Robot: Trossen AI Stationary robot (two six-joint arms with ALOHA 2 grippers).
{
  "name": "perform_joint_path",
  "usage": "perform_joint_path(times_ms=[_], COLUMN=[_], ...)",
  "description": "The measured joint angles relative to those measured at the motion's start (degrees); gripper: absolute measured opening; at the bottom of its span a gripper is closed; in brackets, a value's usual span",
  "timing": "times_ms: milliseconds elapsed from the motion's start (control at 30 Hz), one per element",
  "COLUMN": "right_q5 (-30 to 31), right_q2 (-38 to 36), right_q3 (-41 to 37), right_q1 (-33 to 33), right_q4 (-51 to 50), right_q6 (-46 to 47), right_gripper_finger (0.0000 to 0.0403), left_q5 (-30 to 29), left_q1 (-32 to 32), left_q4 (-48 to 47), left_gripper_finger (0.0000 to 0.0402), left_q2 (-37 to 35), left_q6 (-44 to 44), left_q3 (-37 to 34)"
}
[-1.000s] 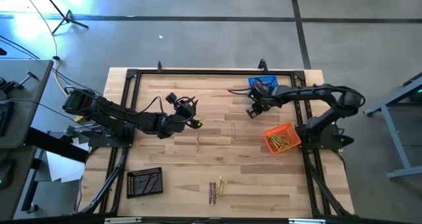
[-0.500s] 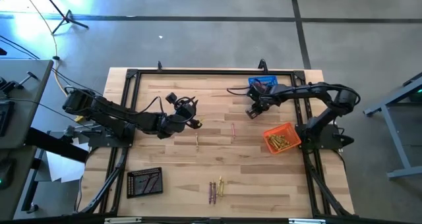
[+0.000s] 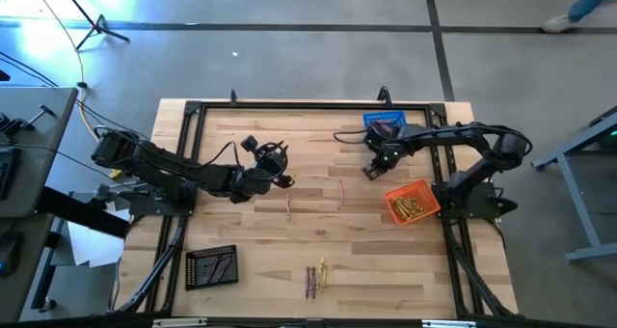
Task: Sort crayons
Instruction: Put the yellow crayon into the orange basket
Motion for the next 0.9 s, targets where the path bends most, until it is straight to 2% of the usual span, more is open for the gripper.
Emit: perform_joint_path(times_ms=[100,233,367,500,633,733,833,900], right_q5=[-5.2,-8.1,-11.9,-14.7,-12.5,-4.6,1.2,1.7], right_q2=[-3.8,-10.7,-19.1,-26.8,-33.3,-36.7,-38.6,-39.1], right_q3=[0.0,0.0,0.0,0.2,0.2,0.1,-0.8,-2.2], right_q1=[1.2,6.1,12.8,21.1,28.2,32.0,33.9,34.2], right_q4=[-1.0,-2.6,-2.8,-10.1,-23.3,-31.4,-35.0,-35.6], right_q6=[1.4,1.6,-1.8,-2.6,-0.9,0.1,0.2,1.0], right_gripper_finger=[0.0009,0.0009,0.0004,0.0006,0.0006,0.0006,0.0006,0.0007], left_q5=[-0.1,-0.1,-0.1,-0.1,-0.1,-0.1,-0.1,-0.1], left_q1=[0.0,0.0,0.3,0.7,0.8,0.8,0.8,0.8], left_q4=[-0.1,-1.7,-1.8,-1.9,-2.2,-2.2,-2.2,-2.2], left_gripper_finger=[0.0064,0.0064,0.0064,0.0064,0.0064,0.0064,0.0064,0.0064], left_q2=[0.0,0.0,0.0,0.0,0.0,0.0,0.0,0.0], left_q6=[0.0,0.0,0.0,-0.1,-0.2,-0.2,-0.2,-0.4], left_q3=[0.0,0.0,0.0,0.0,0.0,0.0,0.0,0.0])
